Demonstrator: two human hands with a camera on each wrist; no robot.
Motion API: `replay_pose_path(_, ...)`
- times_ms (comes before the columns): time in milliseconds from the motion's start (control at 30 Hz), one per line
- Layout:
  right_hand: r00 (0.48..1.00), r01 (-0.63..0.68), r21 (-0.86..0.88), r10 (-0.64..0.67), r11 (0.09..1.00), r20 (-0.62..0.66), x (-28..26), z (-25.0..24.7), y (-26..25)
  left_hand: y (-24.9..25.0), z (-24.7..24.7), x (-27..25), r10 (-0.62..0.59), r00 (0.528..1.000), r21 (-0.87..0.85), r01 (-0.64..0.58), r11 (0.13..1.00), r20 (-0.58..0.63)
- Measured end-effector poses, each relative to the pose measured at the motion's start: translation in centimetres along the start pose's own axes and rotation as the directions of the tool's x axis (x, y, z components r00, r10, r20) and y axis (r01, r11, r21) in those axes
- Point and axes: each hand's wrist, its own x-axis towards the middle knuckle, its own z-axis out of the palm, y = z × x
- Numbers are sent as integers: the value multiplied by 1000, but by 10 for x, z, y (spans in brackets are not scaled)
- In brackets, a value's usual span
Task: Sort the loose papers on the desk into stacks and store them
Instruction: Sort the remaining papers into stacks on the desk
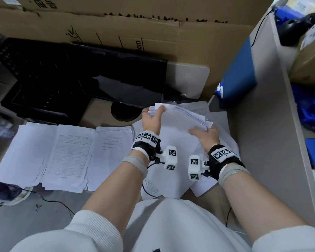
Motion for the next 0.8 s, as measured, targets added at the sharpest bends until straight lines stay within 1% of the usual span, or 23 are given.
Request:
replay_pose_path(100, 1000, -23, -8, 23, 1000, 5, 2, 0, 4, 2, 3, 1, -31, 1000, -88, 32, 996, 4)
replay_pose_path(133, 1000, -28, -7, 28, 1000, 15, 2, 0, 4, 4, 4, 0, -26, 1000, -81, 27, 996, 11)
replay_pose_path(200, 999, -19, -8, 19, 1000, 37, 0, 0, 3, 5, 6, 1, 9, 1000, -9, -9, 1000, 1)
replay_pose_path(267, 999, -16, 16, 16, 1000, 34, -1, 0, 2, 7, 6, 2, 31, 997, 34, -29, 999, -71)
replay_pose_path(333, 1000, -6, 36, 5, 999, 27, -2, -2, 3, 8, 5, 1, 39, 989, 29, -35, 999, -144)
replay_pose_path(400, 1000, -2, 38, 1, 999, 23, -4, -3, 4, 6, 3, 0, 63, 991, -1, -64, 998, -116)
replay_pose_path(467, 999, 1, 37, -2, 999, 34, -5, -4, 3, 5, 5, -2, 86, 994, 14, -85, 996, -73)
replay_pose_path(500, 999, 6, 36, -8, 999, 42, -6, -4, 3, 5, 6, -2, 95, 993, 38, -93, 995, -69)
replay_pose_path(600, 999, 32, 32, -33, 999, 39, -7, -4, 1, 5, 6, -3, 145, 980, 86, -134, 987, -137)
replay_pose_path(700, 998, 57, 27, -58, 998, 38, -10, -5, 1, 1, 2, -2, 189, 969, 44, -184, 982, -161)
replay_pose_path(800, 997, 56, 7, -57, 998, 43, -8, -5, 1, 0, 0, 1, 154, 976, -55, -164, 985, -154)
